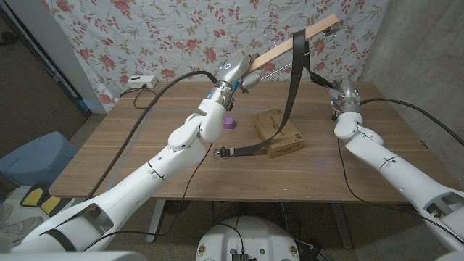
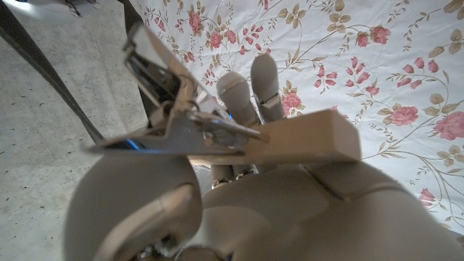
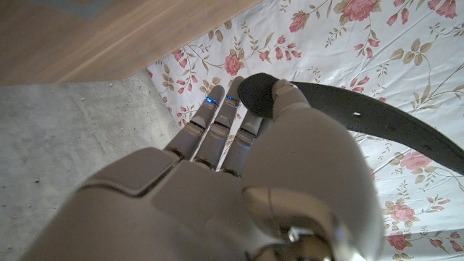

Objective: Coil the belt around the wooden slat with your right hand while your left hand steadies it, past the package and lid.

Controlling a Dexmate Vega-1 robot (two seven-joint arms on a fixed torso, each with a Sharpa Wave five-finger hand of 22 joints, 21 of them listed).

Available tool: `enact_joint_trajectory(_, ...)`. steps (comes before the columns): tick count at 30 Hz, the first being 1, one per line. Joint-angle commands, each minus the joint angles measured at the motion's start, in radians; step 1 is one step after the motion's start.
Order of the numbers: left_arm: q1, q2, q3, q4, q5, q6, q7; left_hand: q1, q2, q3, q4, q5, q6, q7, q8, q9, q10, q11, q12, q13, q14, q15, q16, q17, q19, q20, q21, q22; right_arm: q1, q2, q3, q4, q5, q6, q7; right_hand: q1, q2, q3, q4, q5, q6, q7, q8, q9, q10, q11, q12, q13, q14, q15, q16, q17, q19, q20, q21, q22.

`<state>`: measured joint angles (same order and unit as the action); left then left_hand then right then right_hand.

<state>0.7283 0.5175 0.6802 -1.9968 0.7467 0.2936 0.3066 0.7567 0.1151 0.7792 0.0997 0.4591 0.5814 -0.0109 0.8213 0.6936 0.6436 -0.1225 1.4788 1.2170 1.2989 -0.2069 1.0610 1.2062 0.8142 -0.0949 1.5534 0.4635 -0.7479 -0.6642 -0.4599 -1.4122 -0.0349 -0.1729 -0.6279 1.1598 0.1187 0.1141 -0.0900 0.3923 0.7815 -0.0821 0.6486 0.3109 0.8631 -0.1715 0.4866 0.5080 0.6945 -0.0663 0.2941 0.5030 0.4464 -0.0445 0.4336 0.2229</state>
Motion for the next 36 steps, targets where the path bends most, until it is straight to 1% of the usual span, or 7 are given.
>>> enact_joint_trajectory(1, -0.056, -0.004, 0.035, 0.02, 0.022, 0.056, -0.059, -0.03, 0.045, 0.058, 0.056, 0.004, -0.001, 0.0, 0.009, 0.002, 0.005, -0.007, 0.007, 0.004, 0.005, -0.001, 0.001, 0.002, 0.006, -0.069, 0.008, 0.007, -0.134, -0.013, 0.027, -0.042, 0.058, 0.062, -0.012, 0.005, 0.007, -0.005, -0.002, 0.007, 0.066, -0.04, 0.076, 0.174, 0.005, 0.001, -0.002, 0.002, -0.002, -0.162, -0.004, 0.006, -0.006, -0.043, 0.009, 0.0)
enact_joint_trajectory(6, -0.1, 0.021, 0.046, 0.006, 0.031, 0.075, -0.152, -0.03, 0.042, 0.058, 0.056, 0.004, -0.001, 0.0, 0.012, 0.001, 0.005, -0.008, 0.01, 0.004, 0.008, -0.001, 0.007, 0.009, 0.006, -0.07, 0.006, 0.006, -0.188, -0.003, 0.04, -0.057, 0.078, 0.098, -0.032, 0.008, 0.008, -0.007, -0.002, 0.008, 0.067, -0.038, 0.076, 0.175, 0.004, 0.002, -0.003, 0.004, -0.003, -0.162, -0.007, 0.007, -0.007, -0.042, 0.011, 0.0)
enact_joint_trajectory(10, -0.126, 0.04, 0.066, -0.004, 0.082, 0.099, -0.2, -0.03, 0.042, 0.059, 0.056, 0.004, 0.004, 0.0, 0.014, -0.003, 0.003, -0.007, 0.009, 0.001, 0.006, -0.001, 0.007, 0.01, 0.005, -0.07, 0.007, 0.009, -0.22, 0.009, 0.055, -0.061, 0.098, 0.122, -0.047, 0.009, 0.008, -0.009, -0.001, 0.009, 0.068, -0.038, 0.075, 0.174, 0.006, 0.003, -0.004, 0.003, -0.003, -0.162, -0.008, 0.008, -0.007, -0.042, 0.012, -0.001)
enact_joint_trajectory(20, -0.152, 0.064, 0.104, -0.005, 0.225, 0.122, -0.248, -0.03, 0.041, 0.06, 0.056, 0.005, -0.001, -0.002, 0.019, -0.004, 0.003, -0.007, 0.011, 0.0, 0.007, -0.001, 0.01, 0.009, 0.007, -0.07, 0.005, 0.007, -0.315, 0.013, 0.099, -0.111, 0.135, 0.154, -0.08, 0.01, 0.01, -0.014, 0.001, 0.01, 0.068, -0.037, 0.075, 0.176, 0.006, 0.005, -0.006, 0.005, -0.003, -0.16, -0.013, 0.01, -0.009, -0.042, 0.015, -0.002)
enact_joint_trajectory(25, -0.154, 0.067, 0.108, -0.004, 0.272, 0.123, -0.271, -0.03, 0.04, 0.059, 0.056, 0.005, 0.001, -0.004, 0.021, -0.008, 0.003, -0.007, 0.01, -0.002, 0.007, -0.001, 0.012, 0.011, 0.004, -0.07, 0.005, 0.01, -0.38, 0.018, 0.141, -0.126, 0.19, 0.204, -0.078, 0.013, 0.01, -0.017, 0.001, 0.011, 0.069, -0.035, 0.074, 0.176, 0.008, 0.006, -0.007, 0.005, -0.004, -0.161, -0.015, 0.011, -0.011, -0.042, 0.016, -0.002)
enact_joint_trajectory(31, -0.156, 0.06, 0.105, 0.007, 0.305, 0.119, -0.282, -0.03, 0.04, 0.059, 0.057, 0.006, 0.0, -0.004, 0.025, -0.009, 0.006, -0.009, 0.008, -0.005, 0.005, -0.001, 0.011, 0.008, 0.004, -0.07, 0.005, 0.008, -0.471, -0.003, 0.199, -0.149, 0.271, 0.3, -0.02, 0.015, 0.01, -0.019, 0.001, 0.012, 0.07, -0.033, 0.074, 0.177, 0.01, 0.01, -0.007, 0.006, -0.004, -0.161, -0.017, 0.012, -0.013, -0.04, 0.018, -0.003)
enact_joint_trajectory(36, -0.161, 0.048, 0.104, 0.022, 0.312, 0.107, -0.282, -0.03, 0.041, 0.058, 0.057, 0.006, -0.003, -0.003, 0.027, -0.011, 0.003, -0.009, 0.012, 0.0, 0.004, -0.001, 0.007, 0.004, 0.006, -0.069, 0.003, 0.005, -0.554, -0.053, 0.25, -0.171, 0.349, 0.4, 0.098, 0.019, 0.009, -0.021, 0.0, 0.014, 0.071, -0.028, 0.074, 0.178, 0.011, 0.013, -0.008, 0.007, -0.007, -0.161, -0.021, 0.013, -0.017, -0.036, 0.019, -0.003)
